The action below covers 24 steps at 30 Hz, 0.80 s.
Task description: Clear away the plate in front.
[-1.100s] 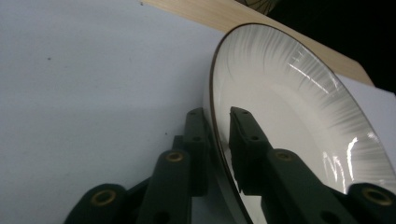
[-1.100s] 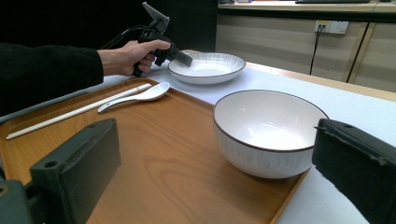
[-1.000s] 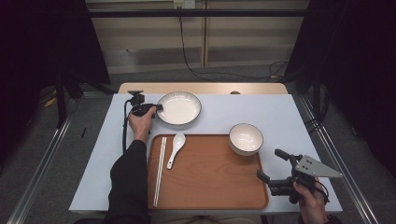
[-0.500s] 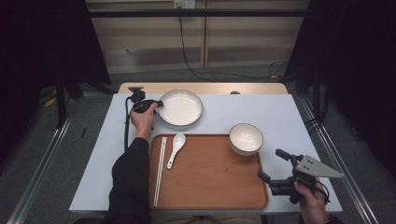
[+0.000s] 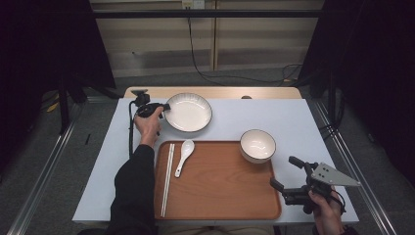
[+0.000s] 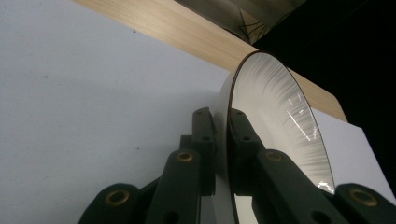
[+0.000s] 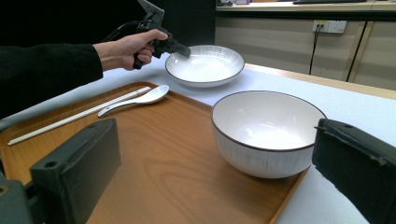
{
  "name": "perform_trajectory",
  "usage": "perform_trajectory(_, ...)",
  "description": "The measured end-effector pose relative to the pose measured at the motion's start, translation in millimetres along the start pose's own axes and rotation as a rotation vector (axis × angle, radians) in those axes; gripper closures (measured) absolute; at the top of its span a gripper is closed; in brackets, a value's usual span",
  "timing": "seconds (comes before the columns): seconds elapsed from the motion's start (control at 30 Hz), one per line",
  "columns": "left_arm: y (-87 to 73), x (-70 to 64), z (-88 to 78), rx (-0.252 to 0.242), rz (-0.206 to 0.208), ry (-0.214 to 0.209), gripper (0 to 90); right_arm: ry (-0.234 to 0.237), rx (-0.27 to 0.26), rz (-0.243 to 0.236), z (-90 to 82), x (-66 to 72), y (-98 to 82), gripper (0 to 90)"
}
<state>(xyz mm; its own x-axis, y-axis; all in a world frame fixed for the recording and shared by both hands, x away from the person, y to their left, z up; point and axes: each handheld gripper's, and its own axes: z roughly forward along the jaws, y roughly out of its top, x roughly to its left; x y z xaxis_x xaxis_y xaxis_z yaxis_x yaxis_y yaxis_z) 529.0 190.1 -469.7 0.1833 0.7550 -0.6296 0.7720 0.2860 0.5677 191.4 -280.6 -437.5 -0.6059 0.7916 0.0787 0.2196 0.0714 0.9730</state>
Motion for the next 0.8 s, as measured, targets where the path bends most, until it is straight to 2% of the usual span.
perform_trajectory(0.1,0.9,-3.1,-3.2,-0.005,-0.004,-0.034,83.8,0.0,-0.001,0.0,0.0,0.0,0.0,0.8)
perform_trajectory(0.2,2.4,-8.2,-6.8,0.012,0.039,-0.061,84.2,-0.002,0.004,0.006,-0.6,0.5,0.0,0.8)
perform_trajectory(0.37,3.9,-15.5,-15.6,0.034,0.063,-0.093,83.6,-0.002,0.001,0.005,-0.2,0.4,0.0,0.8)
perform_trajectory(0.4,4.4,-17.0,-17.6,0.028,0.07,-0.088,83.8,-0.005,0.001,0.004,-0.3,0.5,0.0,0.8)
perform_trajectory(0.43,5.0,-18.0,-20.0,0.032,0.072,-0.104,83.6,-0.003,0.001,0.004,-0.4,0.6,0.0,0.8)
perform_trajectory(0.57,5.3,-23.1,-29.7,0.035,0.084,-0.12,83.8,-0.005,0.001,0.0,-0.4,0.0,0.2,0.8)
perform_trajectory(0.7,3.5,-27.5,-38.8,0.044,0.121,-0.141,83.7,-0.008,-0.001,0.003,-0.5,0.4,0.3,0.8)
perform_trajectory(0.8,1.8,-30.7,-44.6,0.039,0.128,-0.156,83.6,-0.007,-0.001,0.001,-0.6,0.3,0.4,0.8)
